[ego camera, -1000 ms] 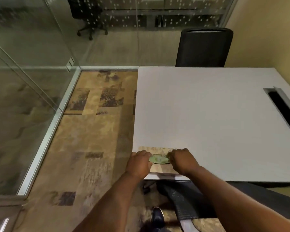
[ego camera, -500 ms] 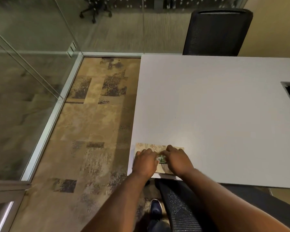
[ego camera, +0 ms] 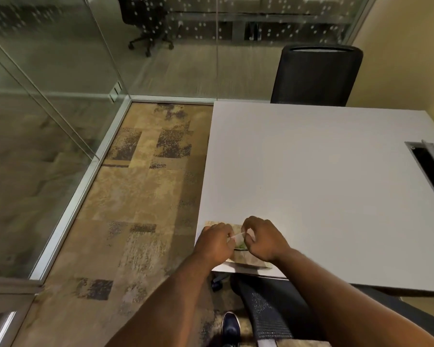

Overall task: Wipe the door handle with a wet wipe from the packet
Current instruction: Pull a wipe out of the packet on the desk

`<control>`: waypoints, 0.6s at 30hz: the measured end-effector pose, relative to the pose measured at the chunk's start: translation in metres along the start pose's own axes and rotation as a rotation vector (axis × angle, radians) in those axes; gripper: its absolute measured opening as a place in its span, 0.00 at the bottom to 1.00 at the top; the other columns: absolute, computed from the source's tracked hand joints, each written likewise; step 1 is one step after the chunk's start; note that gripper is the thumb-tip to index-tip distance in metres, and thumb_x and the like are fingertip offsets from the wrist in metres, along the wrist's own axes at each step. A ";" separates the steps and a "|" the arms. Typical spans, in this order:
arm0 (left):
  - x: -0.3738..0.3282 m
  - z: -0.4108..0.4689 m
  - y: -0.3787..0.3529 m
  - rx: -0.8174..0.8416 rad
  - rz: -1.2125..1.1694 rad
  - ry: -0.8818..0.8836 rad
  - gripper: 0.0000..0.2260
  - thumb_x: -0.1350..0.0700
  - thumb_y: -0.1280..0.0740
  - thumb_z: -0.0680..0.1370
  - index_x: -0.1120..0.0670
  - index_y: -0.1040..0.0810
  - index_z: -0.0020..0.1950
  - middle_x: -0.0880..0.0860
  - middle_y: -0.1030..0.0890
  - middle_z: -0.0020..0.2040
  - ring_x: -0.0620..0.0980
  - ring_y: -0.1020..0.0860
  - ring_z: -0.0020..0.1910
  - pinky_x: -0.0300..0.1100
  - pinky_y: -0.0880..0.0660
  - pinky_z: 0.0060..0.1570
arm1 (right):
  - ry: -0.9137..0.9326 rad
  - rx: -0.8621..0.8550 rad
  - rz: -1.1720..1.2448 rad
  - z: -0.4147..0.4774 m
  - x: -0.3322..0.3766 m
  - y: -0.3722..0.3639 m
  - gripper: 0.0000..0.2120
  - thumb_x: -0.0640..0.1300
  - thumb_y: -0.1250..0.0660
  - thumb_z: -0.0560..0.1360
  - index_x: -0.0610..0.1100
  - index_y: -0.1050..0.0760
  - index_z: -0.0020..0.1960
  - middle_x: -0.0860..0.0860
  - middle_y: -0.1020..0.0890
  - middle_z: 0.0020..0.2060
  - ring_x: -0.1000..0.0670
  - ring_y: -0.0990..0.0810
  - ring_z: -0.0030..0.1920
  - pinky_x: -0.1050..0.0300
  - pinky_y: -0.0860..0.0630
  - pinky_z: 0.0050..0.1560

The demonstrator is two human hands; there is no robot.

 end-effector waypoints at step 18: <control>0.031 -0.039 0.164 -0.412 -0.985 0.263 0.08 0.63 0.34 0.78 0.52 0.21 0.42 0.53 0.21 0.38 0.50 0.25 0.37 0.42 0.30 0.39 | -0.092 -0.228 0.749 0.067 0.160 0.060 0.07 0.40 0.39 0.80 0.44 0.23 0.47 0.47 0.20 0.43 0.48 0.21 0.44 0.53 0.23 0.45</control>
Point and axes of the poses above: each hand's wrist, its own z-axis towards the middle knuckle, its own y-axis out of the back of the hand, x = y × z, the point moved 7 cm from there along z, towards the middle knuckle
